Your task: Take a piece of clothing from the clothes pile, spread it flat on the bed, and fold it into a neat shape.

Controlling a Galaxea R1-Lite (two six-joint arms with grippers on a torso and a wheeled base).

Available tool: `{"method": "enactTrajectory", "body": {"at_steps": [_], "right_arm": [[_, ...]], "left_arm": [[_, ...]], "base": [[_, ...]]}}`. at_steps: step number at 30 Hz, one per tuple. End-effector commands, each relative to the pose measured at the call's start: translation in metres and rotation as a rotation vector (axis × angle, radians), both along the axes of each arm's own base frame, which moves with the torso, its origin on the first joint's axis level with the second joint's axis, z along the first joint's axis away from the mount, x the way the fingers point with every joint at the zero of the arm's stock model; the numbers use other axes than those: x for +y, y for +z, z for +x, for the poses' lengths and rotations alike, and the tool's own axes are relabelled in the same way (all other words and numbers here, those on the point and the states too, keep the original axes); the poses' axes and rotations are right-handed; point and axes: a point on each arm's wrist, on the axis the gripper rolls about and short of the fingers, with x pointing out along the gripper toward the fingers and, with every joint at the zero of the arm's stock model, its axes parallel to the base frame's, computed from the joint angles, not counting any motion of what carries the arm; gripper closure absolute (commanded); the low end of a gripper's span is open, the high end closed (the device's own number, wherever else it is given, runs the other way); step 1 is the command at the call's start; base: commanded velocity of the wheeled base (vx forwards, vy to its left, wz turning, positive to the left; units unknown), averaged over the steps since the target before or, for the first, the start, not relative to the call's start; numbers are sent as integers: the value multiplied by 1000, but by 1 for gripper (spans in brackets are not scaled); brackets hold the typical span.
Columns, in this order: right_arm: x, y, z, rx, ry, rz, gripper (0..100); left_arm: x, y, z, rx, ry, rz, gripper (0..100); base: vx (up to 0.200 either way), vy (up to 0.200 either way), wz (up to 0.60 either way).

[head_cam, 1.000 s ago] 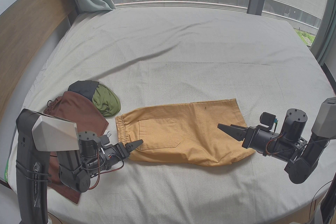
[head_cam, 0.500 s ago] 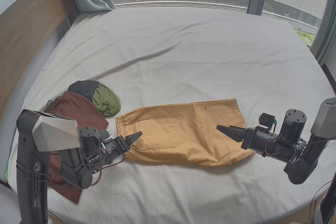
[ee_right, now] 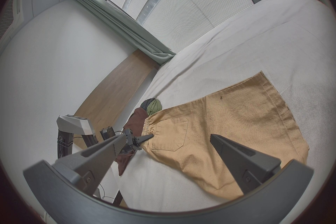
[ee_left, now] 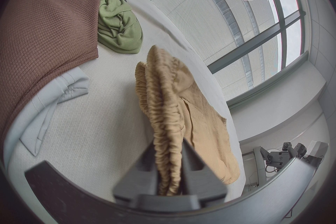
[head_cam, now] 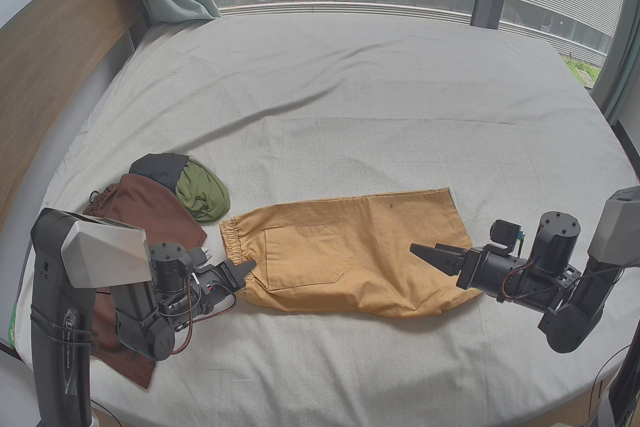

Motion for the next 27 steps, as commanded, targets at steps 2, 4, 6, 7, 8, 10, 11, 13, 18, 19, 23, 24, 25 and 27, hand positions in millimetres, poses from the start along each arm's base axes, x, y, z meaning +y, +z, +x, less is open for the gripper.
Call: {"method": "enactTrajectory", "body": {"at_steps": [2, 4, 6, 7, 8, 10, 11, 13, 18, 19, 23, 24, 25, 27], "right_arm": [[0, -4, 1, 13, 0, -6, 0], [0, -4, 1, 13, 0, -6, 0], [0, -4, 1, 12, -1, -6, 0], [0, -4, 1, 12, -2, -5, 0], [0, -4, 1, 13, 0, -6, 0], [0, -5, 1, 14, 0, -6, 0], [0, -5, 1, 14, 0, -6, 0], [1, -5, 1, 15, 1, -5, 0], [0, -6, -1, 20, 2, -9, 0], [0, -6, -1, 23, 2, -10, 0], [0, -12, -1, 43, 2, -19, 0], [0, -13, -1, 43, 2, -19, 0], [0, -13, -1, 45, 2, -19, 0], [0, -13, -1, 46, 2, -20, 0]], "left_arm": [[0, 2, -2, -6, -4, 4, 100], [0, 6, -1, -20, -1, 2, 100], [0, 8, 0, -24, 1, 0, 100], [-1, 8, 0, -27, 1, 0, 100], [-1, 9, 0, -31, 0, 0, 100], [-1, 12, 0, -39, 1, 0, 100], [-1, 12, 0, -39, 1, 0, 100], [0, 23, 0, -63, 0, -9, 100], [5, 29, 0, -79, 13, -8, 100], [8, 29, 0, -81, 21, -3, 100], [15, 29, 1, -99, 22, 34, 100], [17, 29, 0, -99, 23, 43, 100], [17, 30, -1, -103, 19, 51, 100], [20, 30, -3, -102, 7, 62, 100]], "base": [[0, 0, 0], [0, 0, 0], [0, 0, 0], [0, 0, 0], [0, 0, 0], [0, 0, 0], [0, 0, 0], [0, 0, 0], [0, 0, 0], [0, 0, 0], [0, 0, 0], [0, 0, 0], [0, 0, 0], [0, 0, 0]]}}
